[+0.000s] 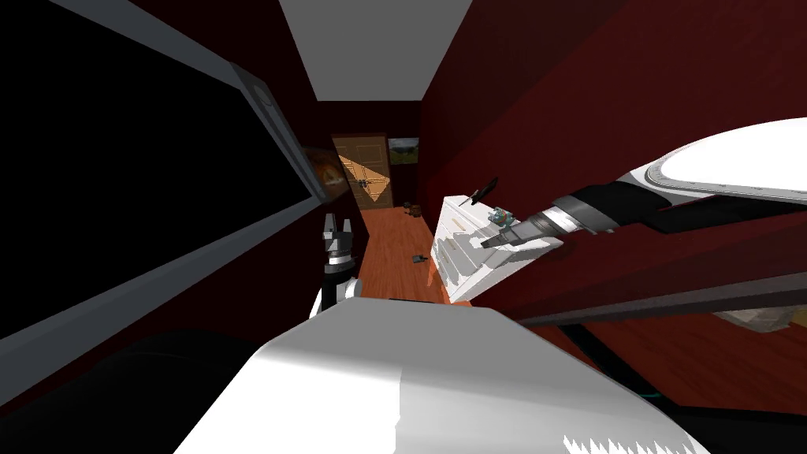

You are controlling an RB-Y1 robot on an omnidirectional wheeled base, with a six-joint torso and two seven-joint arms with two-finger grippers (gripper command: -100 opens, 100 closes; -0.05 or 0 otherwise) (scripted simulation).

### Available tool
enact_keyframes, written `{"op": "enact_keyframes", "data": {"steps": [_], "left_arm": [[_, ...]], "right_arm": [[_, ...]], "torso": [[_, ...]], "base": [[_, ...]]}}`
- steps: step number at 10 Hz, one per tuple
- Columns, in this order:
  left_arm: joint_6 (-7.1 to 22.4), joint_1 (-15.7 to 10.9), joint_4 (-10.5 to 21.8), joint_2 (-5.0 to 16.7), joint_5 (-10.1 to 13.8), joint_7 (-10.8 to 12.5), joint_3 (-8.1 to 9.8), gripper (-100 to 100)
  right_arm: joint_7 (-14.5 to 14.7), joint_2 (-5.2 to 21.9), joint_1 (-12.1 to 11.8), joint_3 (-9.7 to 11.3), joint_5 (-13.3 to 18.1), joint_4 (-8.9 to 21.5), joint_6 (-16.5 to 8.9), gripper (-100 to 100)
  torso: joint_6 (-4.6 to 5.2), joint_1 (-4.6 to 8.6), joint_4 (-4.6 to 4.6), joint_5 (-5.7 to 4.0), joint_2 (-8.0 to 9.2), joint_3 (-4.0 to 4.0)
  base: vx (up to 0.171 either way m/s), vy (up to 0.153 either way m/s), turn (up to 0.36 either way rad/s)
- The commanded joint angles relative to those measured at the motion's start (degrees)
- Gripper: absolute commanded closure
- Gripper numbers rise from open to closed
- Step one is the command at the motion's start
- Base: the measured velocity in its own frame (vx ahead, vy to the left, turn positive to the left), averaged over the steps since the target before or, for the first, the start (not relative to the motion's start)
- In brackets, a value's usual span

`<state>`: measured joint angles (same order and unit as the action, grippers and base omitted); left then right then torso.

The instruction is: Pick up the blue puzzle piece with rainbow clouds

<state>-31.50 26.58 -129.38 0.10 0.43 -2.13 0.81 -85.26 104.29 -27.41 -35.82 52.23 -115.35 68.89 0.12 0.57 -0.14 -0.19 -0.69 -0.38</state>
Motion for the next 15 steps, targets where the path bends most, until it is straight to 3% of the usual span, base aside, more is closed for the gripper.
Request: {"op": "enact_keyframes", "data": {"steps": [1,2,3,4,5,6,8,11,12,15], "left_arm": [[0.0,0.0,0.0,0.0,0.0,0.0,0.00,0],[0.0,0.0,0.0,0.0,0.0,0.0,0.00,0],[0.0,0.0,0.0,0.0,0.0,0.0,0.00,0],[0.0,0.0,0.0,0.0,0.0,0.0,0.00,0],[0.0,0.0,0.0,0.0,0.0,0.0,0.00,0],[0.0,0.0,0.0,0.0,0.0,0.0,0.00,0],[0.0,0.0,0.0,0.0,0.0,0.0,0.00,0],[0.0,0.0,0.0,0.0,0.0,0.0,0.00,0],[0.0,0.0,0.0,0.0,0.0,0.0,0.01,0],[0.0,0.0,0.0,0.0,0.0,0.0,0.00,0]], "right_arm": [[-2.9,2.0,0.5,-1.4,2.5,1.5,2.9,-100],[-4.0,2.0,0.5,-1.4,2.5,1.5,3.3,-100],[-5.9,3.6,0.9,-2.4,4.4,2.7,5.7,-100],[-6.6,3.6,0.9,-2.4,4.4,2.7,5.9,-100],[-8.8,5.0,1.3,-3.2,6.3,3.9,8.4,-100],[-9.1,5.0,1.3,-3.2,6.3,3.9,8.4,-100],[-13.0,6.9,1.7,-4.4,9.6,6.1,12.1,-100],[-16.8,7.8,1.6,-4.9,12.3,7.8,16.7,-100],[-16.9,7.8,1.6,-4.9,12.3,7.8,17.4,-100],[-20.5,7.6,0.2,-3.9,14.6,9.1,22.6,-100]], "torso": [[0.00,0.00,0.00,0.00,0.00,0.00],[-0.03,0.06,-0.02,0.01,-0.10,-0.05],[0.01,0.06,-0.01,-0.02,-0.04,-0.03],[-0.01,0.08,-0.03,-0.01,-0.17,-0.09],[0.01,0.05,-0.04,-0.02,-0.17,-0.10],[-0.01,0.11,-0.05,-0.02,-0.24,-0.14],[-0.01,0.10,-0.06,-0.02,-0.24,-0.14],[0.01,0.13,-0.07,-0.05,-0.27,-0.16],[0.01,0.21,-0.10,-0.06,-0.41,-0.24],[0.00,0.09,-0.10,-0.05,-0.36,-0.22]], "base": [[0.117,-0.101,0.172],[0.096,-0.103,0.085],[0.140,-0.104,0.130],[0.130,-0.100,0.085],[0.148,-0.121,0.119],[0.117,-0.109,0.078],[0.157,-0.162,0.132],[0.162,-0.140,0.078],[0.142,-0.138,0.035],[0.160,-0.120,0.073]]}}
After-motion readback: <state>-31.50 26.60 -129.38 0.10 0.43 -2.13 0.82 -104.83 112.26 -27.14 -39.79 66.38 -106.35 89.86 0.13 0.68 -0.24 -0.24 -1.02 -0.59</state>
